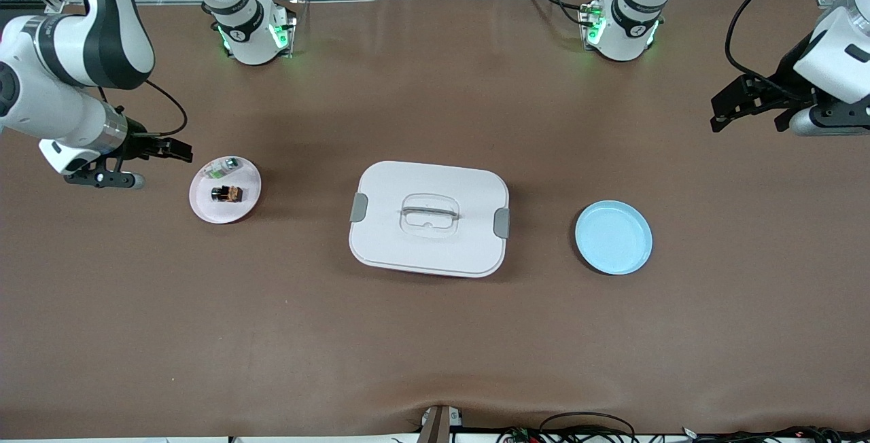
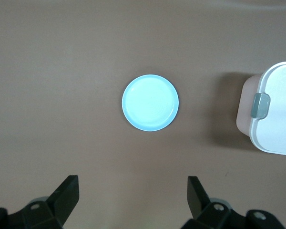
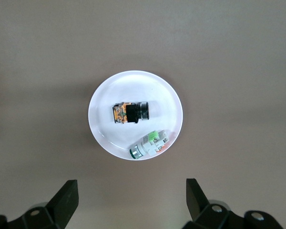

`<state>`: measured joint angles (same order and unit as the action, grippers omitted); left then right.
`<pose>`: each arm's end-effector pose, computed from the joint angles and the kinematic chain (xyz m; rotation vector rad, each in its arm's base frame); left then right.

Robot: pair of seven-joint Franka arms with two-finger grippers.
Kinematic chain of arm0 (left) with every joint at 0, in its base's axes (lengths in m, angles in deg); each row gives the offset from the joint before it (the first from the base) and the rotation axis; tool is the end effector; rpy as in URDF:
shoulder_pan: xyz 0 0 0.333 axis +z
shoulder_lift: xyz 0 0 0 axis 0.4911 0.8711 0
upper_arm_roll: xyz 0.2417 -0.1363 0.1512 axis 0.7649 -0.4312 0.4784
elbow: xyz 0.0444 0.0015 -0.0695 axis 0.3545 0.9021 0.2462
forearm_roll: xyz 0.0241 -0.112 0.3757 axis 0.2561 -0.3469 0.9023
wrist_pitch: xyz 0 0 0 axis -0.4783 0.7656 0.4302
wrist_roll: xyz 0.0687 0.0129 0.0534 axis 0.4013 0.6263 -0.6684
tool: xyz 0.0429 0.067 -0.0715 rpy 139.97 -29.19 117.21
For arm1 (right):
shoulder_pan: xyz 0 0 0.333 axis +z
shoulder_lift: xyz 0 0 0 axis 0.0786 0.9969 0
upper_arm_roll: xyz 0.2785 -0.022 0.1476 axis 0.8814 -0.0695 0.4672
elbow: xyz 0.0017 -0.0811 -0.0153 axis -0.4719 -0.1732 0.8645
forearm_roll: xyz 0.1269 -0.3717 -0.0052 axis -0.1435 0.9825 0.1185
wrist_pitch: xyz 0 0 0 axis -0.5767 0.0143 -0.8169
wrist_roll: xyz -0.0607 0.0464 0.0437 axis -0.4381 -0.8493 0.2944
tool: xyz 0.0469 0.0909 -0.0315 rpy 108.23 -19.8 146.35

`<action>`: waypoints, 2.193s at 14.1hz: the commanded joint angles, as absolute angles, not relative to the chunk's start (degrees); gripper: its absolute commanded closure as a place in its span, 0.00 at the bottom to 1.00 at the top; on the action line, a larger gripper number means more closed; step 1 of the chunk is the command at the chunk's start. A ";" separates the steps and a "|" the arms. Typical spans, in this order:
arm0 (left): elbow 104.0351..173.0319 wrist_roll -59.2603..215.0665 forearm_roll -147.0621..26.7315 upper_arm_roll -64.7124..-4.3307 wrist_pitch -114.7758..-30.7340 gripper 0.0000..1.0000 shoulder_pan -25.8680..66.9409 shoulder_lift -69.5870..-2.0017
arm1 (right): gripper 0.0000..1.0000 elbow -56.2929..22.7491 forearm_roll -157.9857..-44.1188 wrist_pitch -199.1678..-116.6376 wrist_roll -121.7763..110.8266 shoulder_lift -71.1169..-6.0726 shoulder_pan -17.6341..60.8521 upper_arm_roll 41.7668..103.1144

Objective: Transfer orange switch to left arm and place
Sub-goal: 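Move the right gripper over the white plate toward the orange switch, then lower the right gripper and close it on the orange switch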

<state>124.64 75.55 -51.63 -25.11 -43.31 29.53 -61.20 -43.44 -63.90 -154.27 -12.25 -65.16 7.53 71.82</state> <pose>0.5451 -0.0843 0.6544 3.1286 0.0019 0.0411 0.5002 -0.0273 0.3951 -3.1212 0.1268 0.2925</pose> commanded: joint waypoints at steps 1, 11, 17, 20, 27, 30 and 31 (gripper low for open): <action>123.90 75.48 -51.52 -25.16 -42.60 0.00 29.41 -60.98 | 0.00 -46.07 -64.03 -155.22 -11.65 -67.42 8.11 71.83; 123.90 75.39 -51.52 -25.42 -42.60 0.00 29.32 -60.98 | 0.00 -53.45 -64.03 -167.34 -5.77 -65.76 8.03 71.83; 123.90 75.39 -51.52 -25.60 -42.69 0.00 29.59 -60.98 | 0.00 -54.94 -64.12 -173.75 -5.67 -61.19 8.03 71.83; 123.90 75.39 -51.52 -25.60 -42.69 0.00 29.41 -60.98 | 0.00 -55.12 -64.12 -179.20 -5.67 -58.99 8.03 71.83; 123.90 75.48 -51.52 -25.60 -42.69 0.00 29.41 -60.98 | 0.00 -55.91 -64.03 -189.50 -5.67 -52.31 8.03 71.83; 123.90 75.39 -51.52 -25.60 -42.69 0.00 29.41 -60.98 | 0.00 -55.91 -64.03 -190.38 -5.67 -50.29 8.11 71.83; 123.90 75.39 -51.52 -25.60 -42.78 0.00 29.41 -60.98 | 0.00 -55.91 -64.12 -190.38 -5.67 -49.59 8.11 71.83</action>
